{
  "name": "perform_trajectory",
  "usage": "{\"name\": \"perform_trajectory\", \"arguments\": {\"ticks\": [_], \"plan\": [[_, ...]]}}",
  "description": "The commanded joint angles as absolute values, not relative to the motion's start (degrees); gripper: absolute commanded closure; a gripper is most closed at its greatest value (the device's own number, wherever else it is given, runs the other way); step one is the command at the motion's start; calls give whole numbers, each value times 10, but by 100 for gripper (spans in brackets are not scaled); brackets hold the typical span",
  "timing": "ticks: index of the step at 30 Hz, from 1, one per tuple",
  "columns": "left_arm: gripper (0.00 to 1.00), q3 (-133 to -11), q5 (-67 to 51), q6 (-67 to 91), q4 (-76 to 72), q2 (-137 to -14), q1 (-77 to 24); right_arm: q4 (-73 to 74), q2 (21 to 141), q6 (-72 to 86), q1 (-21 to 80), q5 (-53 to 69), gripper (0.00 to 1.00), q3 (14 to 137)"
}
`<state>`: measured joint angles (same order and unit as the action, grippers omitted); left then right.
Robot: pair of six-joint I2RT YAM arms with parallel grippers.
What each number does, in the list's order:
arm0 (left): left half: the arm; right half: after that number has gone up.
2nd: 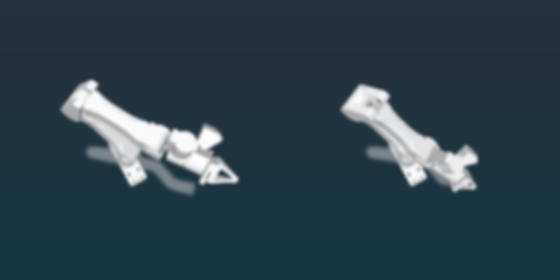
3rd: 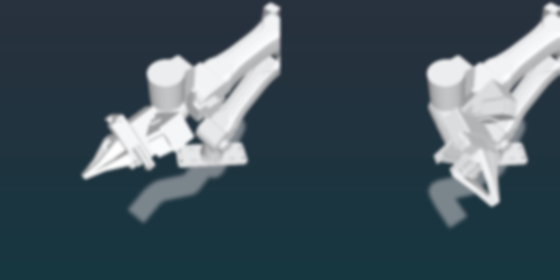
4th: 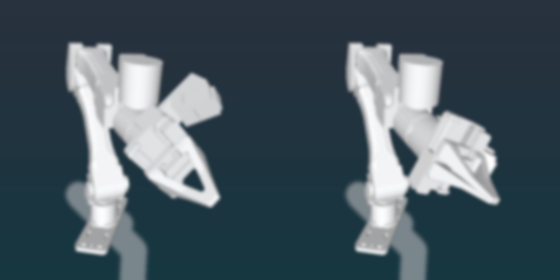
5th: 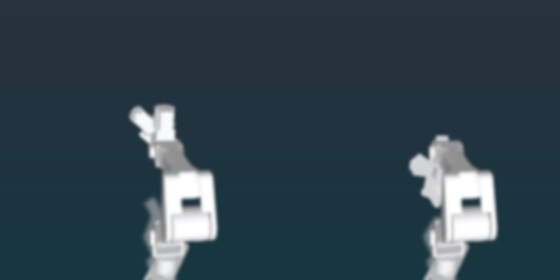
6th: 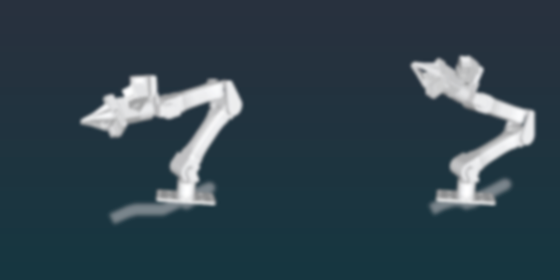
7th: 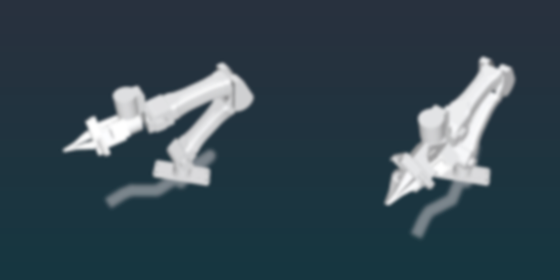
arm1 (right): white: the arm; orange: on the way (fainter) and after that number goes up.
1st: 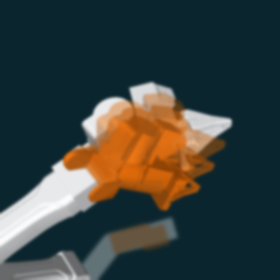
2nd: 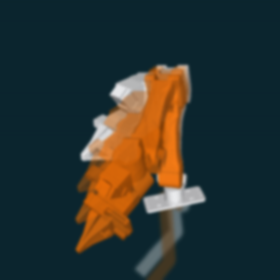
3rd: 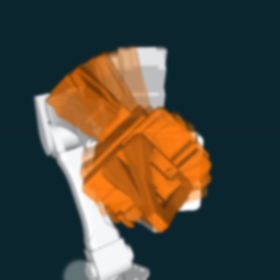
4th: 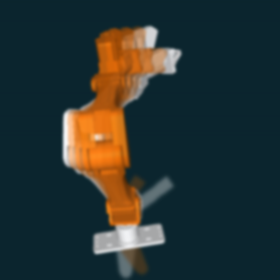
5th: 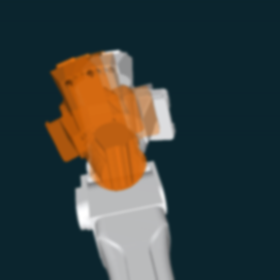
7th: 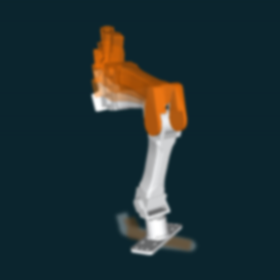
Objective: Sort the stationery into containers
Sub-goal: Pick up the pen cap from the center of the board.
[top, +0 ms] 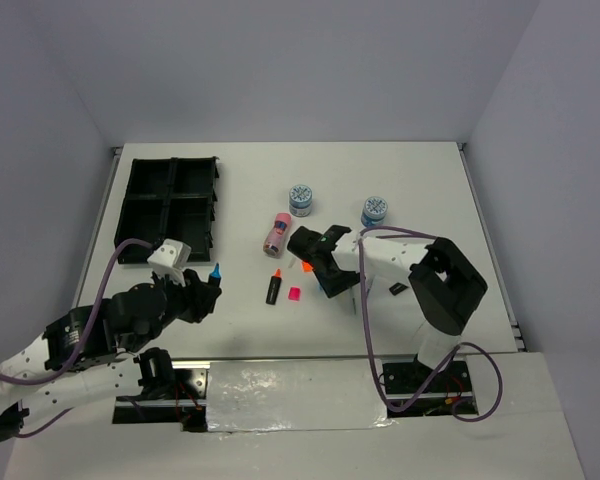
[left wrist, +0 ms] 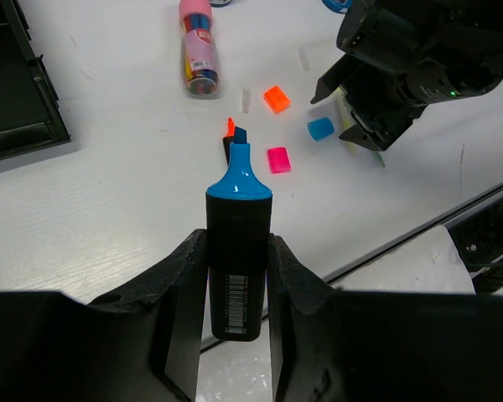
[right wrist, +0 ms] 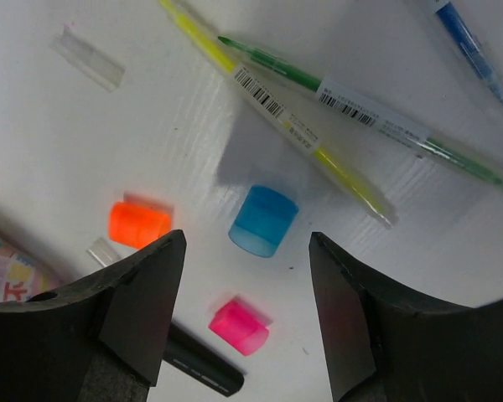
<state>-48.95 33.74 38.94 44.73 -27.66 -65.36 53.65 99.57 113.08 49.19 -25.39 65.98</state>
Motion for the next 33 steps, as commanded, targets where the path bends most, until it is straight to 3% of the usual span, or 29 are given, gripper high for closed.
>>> {"name": "perform_trajectory", "arguments": {"ticks": [1,11,17,22,25,29,30,31,33], "plan": [[100,-490,332,374,419,-284,-660,523,1021,1282,488,-279,31,675],[100,-490,330,372,417,-287,-664,567,1061,1316,488,-237,33,699],[100,-490,331,374,419,-285,-667,580,1071,1340,485,-229,39,684],[100,-490,333,375,420,-285,-670,560,1083,1320,480,-219,54,671],[100,-490,336,376,421,-283,-671,537,1085,1298,478,-222,56,658],[100,-491,338,378,423,-286,-671,481,1076,1226,478,-247,67,641],[100,-491,340,380,424,-286,-671,462,1068,1200,478,-257,74,630],[100,-491,342,380,425,-287,-672,427,1064,1138,479,-269,95,627],[100,-492,342,381,426,-288,-672,397,1047,1073,479,-297,100,620]]}}
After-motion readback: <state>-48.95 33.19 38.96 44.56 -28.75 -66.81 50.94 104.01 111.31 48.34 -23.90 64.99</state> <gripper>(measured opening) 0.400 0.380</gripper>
